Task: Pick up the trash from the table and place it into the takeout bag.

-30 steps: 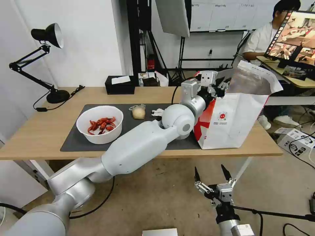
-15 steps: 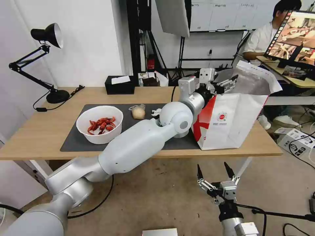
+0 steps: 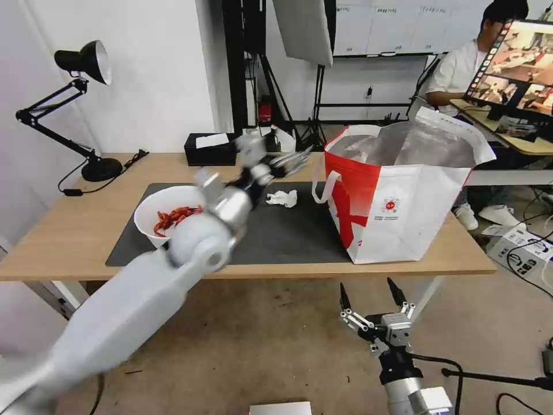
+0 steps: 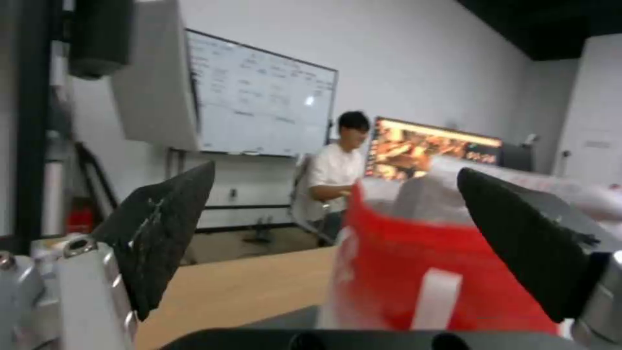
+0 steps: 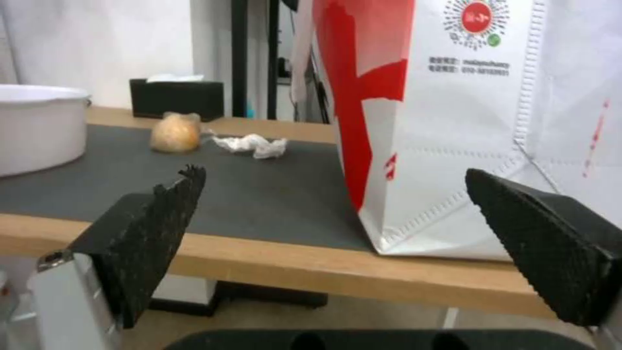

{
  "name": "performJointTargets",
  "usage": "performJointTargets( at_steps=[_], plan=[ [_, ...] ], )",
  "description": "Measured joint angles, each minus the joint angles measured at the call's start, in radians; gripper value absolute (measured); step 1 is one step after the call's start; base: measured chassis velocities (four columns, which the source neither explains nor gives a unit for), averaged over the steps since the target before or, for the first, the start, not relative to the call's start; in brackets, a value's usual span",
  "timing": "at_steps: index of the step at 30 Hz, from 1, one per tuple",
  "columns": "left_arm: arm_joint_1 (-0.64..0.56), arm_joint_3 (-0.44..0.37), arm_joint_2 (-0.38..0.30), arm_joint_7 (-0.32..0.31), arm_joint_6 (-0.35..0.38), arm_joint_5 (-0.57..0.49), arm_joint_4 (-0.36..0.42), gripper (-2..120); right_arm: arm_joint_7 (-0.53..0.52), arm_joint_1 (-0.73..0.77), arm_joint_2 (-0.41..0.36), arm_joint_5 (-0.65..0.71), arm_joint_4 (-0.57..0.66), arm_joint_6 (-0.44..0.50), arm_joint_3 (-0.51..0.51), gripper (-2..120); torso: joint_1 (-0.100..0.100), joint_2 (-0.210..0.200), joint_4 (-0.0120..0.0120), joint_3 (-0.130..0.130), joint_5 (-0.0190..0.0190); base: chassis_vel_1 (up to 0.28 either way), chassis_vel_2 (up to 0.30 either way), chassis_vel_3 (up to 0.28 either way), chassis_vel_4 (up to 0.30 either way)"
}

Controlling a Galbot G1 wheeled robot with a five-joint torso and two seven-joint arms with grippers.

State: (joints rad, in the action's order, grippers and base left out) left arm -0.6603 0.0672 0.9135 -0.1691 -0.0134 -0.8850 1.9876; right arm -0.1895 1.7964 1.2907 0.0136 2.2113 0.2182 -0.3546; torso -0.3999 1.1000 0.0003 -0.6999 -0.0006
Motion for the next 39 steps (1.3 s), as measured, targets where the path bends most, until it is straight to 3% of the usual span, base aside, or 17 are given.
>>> performJointTargets(
  at_steps=[2,3,9,14,15,18,19,21,25,39],
  plan=[
    [-0.126,-0.098,-0.016,0.025,-0.019,0.065,0.027,100,0.001,-0.009,-0.009,0.004,0.000,0.000,0.005,100,0.000,0.000,-0.0004,0.000,0.0004,0.000,0.000,0.000,0.000],
    [-0.126,-0.098,-0.016,0.025,-0.019,0.065,0.027,100,0.001,-0.009,-0.009,0.004,0.000,0.000,0.005,100,0.000,0.000,-0.0004,0.000,0.0004,0.000,0.000,0.000,0.000],
    [-0.411,-0.293,-0.046,0.078,-0.074,0.248,0.073,100,0.004,-0.026,-0.019,0.044,0.000,0.012,0.011,100,0.000,0.000,-0.0002,0.000,0.0005,0.000,0.000,0.000,0.000],
    [-0.495,-0.339,-0.029,0.101,-0.097,0.329,0.057,100,0.009,-0.013,0.006,0.051,0.008,0.029,-0.011,100,0.000,0.000,-0.0004,0.000,0.0003,0.000,0.000,0.000,0.000],
    [-0.550,-0.375,-0.013,0.117,-0.113,0.364,0.047,100,0.011,-0.013,0.015,0.056,0.012,0.032,-0.018,100,0.000,0.000,-0.0014,0.000,0.0002,0.000,0.000,0.000,0.000],
    [-0.633,-0.428,0.012,0.129,-0.127,0.402,0.043,100,0.017,-0.022,0.015,0.062,0.012,0.034,-0.018,100,0.000,0.000,-0.0008,0.000,0.0008,0.000,0.000,0.000,0.000],
    [-0.721,-0.490,0.045,0.135,-0.149,0.452,0.036,100,0.023,-0.034,0.012,0.077,0.008,0.038,-0.012,100,0.000,0.000,-0.0001,0.000,0.0004,0.000,0.000,0.000,0.000],
    [-0.744,-0.507,0.055,0.138,-0.156,0.466,0.033,100,0.025,-0.036,0.011,0.081,0.006,0.041,-0.009,100,0.000,0.000,-0.0001,0.000,0.0006,0.000,0.000,0.000,0.000],
    [-0.919,-0.630,0.130,0.152,-0.214,0.530,0.004,100,0.058,-0.055,-0.006,0.103,-0.044,0.085,0.001,100,0.000,0.000,-0.0002,0.000,0.0007,0.000,0.000,0.000,0.000],
    [-1.018,-0.690,0.195,0.164,-0.257,0.559,-0.042,100,0.070,-0.093,-0.032,0.112,-0.159,0.100,0.029,100,0.000,0.000,-0.0003,0.000,0.0006,0.000,0.000,0.000,0.000]
  ],
)
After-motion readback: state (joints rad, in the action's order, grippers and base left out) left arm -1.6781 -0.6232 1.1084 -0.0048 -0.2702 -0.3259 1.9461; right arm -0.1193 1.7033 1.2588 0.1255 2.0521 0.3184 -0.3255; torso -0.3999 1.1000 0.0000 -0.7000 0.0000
